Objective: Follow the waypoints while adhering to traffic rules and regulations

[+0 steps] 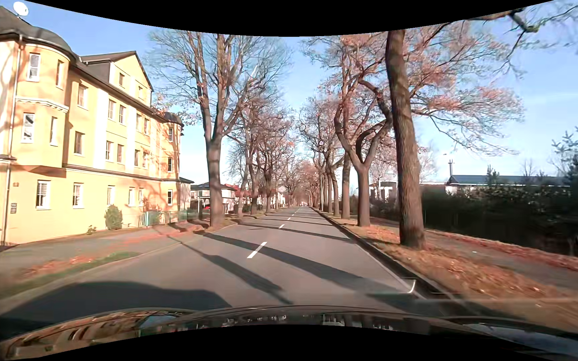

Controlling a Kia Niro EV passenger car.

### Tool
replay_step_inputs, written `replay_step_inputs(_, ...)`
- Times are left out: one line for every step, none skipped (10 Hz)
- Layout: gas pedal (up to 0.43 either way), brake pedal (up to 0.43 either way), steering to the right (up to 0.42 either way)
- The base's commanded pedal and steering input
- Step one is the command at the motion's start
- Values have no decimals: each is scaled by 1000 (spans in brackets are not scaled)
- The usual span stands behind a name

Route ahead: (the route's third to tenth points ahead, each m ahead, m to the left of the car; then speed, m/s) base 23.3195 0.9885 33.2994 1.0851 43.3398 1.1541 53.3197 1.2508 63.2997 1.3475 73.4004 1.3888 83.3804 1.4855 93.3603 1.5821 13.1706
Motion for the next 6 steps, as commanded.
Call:
replay_step_inputs(118, 0, 1)
replay_step_inputs(118, 0, 1)
replay_step_inputs(118, 0, 1)
replay_step_inputs(118, 0, 1)
replay_step_inputs(118, 0, 1)
replay_step_inputs(118, 0, 2)
